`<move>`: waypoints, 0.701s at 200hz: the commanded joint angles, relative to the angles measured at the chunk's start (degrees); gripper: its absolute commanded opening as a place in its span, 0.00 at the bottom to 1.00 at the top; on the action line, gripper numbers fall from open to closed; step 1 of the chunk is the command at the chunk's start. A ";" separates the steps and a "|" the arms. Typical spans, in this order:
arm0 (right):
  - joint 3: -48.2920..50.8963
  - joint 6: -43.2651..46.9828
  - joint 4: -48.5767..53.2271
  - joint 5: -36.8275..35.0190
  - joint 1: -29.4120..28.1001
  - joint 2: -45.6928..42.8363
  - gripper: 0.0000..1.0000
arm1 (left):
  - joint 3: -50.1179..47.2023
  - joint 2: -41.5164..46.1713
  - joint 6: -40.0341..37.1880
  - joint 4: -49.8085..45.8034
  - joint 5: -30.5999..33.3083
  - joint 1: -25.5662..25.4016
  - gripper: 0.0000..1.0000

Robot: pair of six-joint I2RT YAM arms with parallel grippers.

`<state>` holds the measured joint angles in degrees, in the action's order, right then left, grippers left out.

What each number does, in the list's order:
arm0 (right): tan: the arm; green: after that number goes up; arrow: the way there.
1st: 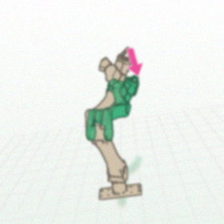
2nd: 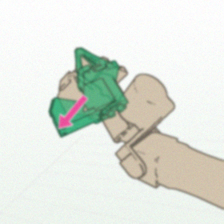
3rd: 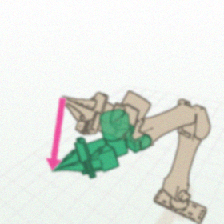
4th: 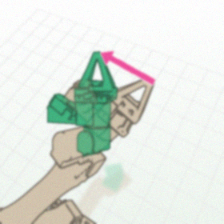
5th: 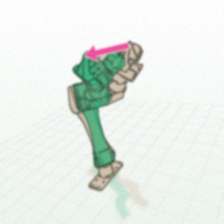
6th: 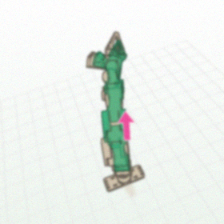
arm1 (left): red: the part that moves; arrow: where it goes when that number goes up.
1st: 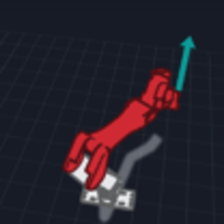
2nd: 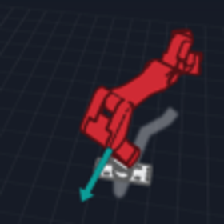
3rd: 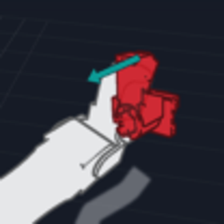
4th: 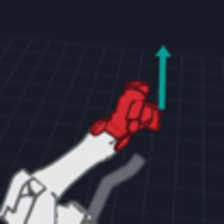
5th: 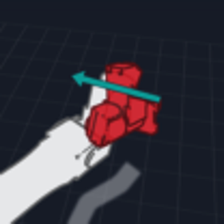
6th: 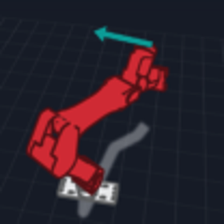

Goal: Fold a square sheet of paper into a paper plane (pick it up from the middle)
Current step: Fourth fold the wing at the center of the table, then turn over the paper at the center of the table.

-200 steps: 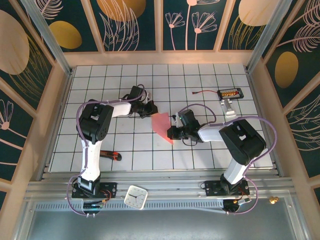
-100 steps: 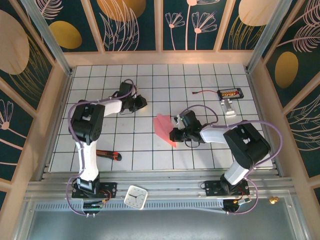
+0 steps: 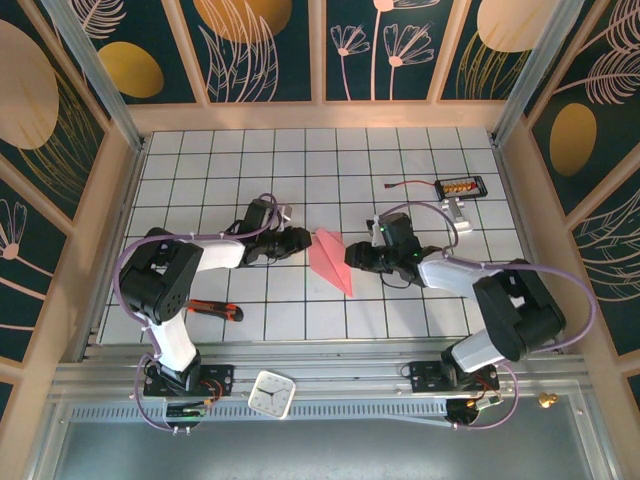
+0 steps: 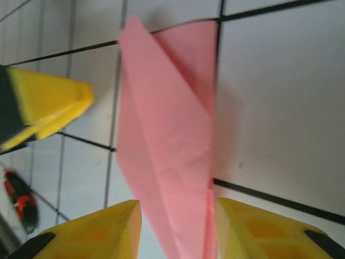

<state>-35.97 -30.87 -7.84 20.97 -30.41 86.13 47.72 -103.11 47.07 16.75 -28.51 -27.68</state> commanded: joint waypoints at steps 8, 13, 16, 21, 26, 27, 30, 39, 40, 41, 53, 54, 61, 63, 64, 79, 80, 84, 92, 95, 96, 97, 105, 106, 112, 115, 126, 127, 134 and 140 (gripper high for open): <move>-1.67 -0.17 -4.75 -1.51 -0.35 3.90 0.43 | -0.60 -0.33 1.11 3.57 -1.46 0.33 0.36; -1.80 0.07 -5.11 -1.40 -0.35 4.55 0.43 | -0.69 -0.28 1.25 3.74 -1.53 0.35 0.36; -1.90 0.11 -5.27 -1.38 -0.36 4.84 0.43 | -0.74 -0.33 1.21 3.75 -1.45 0.35 0.36; -2.07 0.27 -5.47 -1.30 -0.35 5.37 0.43 | -0.76 -0.34 1.24 3.79 -1.41 0.35 0.36; -2.17 0.44 -5.83 -1.22 -0.35 5.82 0.43 | -0.79 -0.26 1.17 3.77 -1.46 0.37 0.36; -2.17 0.45 -5.99 -1.21 -0.35 5.95 0.43 | -0.75 -0.21 1.13 3.79 -1.41 0.36 0.36; -2.18 0.54 -6.25 -1.13 -0.35 6.19 0.43 | -0.79 -0.17 1.11 3.71 -1.45 0.27 0.36; -2.18 0.73 -7.35 -0.73 -0.35 6.81 0.43 | -0.79 -0.13 0.96 3.58 -1.30 0.35 0.36; -2.18 0.73 -7.49 -0.66 -0.35 6.88 0.43 | -0.79 -0.15 0.94 3.52 -1.29 0.35 0.36; -2.18 0.77 -7.65 -0.62 -0.35 6.96 0.43 | -0.79 -0.15 0.93 3.49 -1.29 0.35 0.36; -2.48 0.94 -8.97 -0.14 -0.35 7.82 0.43 | -0.57 -0.32 0.66 3.15 -1.18 0.35 0.36; -2.55 0.97 -9.05 -0.14 -0.35 7.95 0.43 | -0.55 -0.33 0.66 3.13 -1.19 0.30 0.36; -2.96 1.19 -9.26 -0.23 -0.30 8.62 0.42 | -0.54 -0.49 0.68 3.04 -1.25 0.35 0.36; -3.08 1.30 -9.29 -0.23 -0.27 8.86 0.42 | -0.53 -0.57 0.71 3.05 -1.25 0.35 0.36; -3.16 1.37 -9.30 -0.23 -0.27 8.91 0.42 | -0.53 -0.59 0.73 3.04 -1.27 0.35 0.36; -3.97 2.01 -9.96 -0.18 -0.13 10.17 0.40 | -0.59 -0.78 0.66 3.08 -1.45 0.35 0.36; -4.00 1.98 -10.07 -0.16 -0.13 10.37 0.40 | -0.56 -0.78 0.70 3.05 -1.46 0.35 0.36; -4.23 2.12 -10.47 0.03 -0.04 10.65 0.39 | -0.69 -0.67 0.63 3.05 -1.46 0.34 0.36; -4.58 2.15 -11.25 0.74 0.07 11.34 0.37 | -0.76 -0.69 0.57 2.97 -1.46 0.35 0.36; -4.74 2.16 -11.41 0.94 0.09 11.54 0.36 | -0.76 -0.69 0.57 2.95 -1.39 0.35 0.36; -4.78 2.15 -11.41 0.97 0.09 11.62 0.36 | -0.78 -0.69 0.52 2.99 -1.47 0.35 0.36; -4.89 2.18 -11.46 0.98 0.09 11.79 0.36 | -0.78 -0.64 0.46 2.96 -1.46 0.35 0.36; -5.27 2.13 -11.79 1.22 0.08 12.47 0.34 | -0.71 -0.60 0.27 2.63 -1.26 0.35 0.36; -5.31 2.13 -11.82 1.24 0.09 12.57 0.33 | -0.70 -0.60 0.25 2.61 -1.27 0.35 0.36; -5.49 2.13 -12.10 1.39 0.09 12.98 0.31 | -0.78 -0.53 0.18 2.56 -1.19 0.32 0.36; -5.59 2.18 -12.11 1.48 0.16 13.16 0.30 | -0.79 -0.52 0.17 2.45 -1.13 0.33 0.36; -5.45 2.02 -12.61 2.08 0.33 13.22 0.24 | -0.83 -0.40 0.05 2.37 -1.11 0.35 0.36; -5.40 1.99 -12.71 2.16 0.34 13.25 0.24 | -0.81 -0.41 0.05 2.39 -1.11 0.35 0.36; -5.18 1.81 -13.22 2.53 0.55 12.91 0.19 | -0.79 -0.34 0.14 2.25 -1.13 0.35 0.36; -5.00 1.70 -13.62 2.94 0.73 12.47 0.14 | -0.79 -0.27 0.08 2.07 -1.15 0.37 0.36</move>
<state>-40.25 -29.87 -18.26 21.98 -30.35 98.56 47.55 -103.11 47.68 18.24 -28.71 -27.66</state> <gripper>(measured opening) 0.214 0.357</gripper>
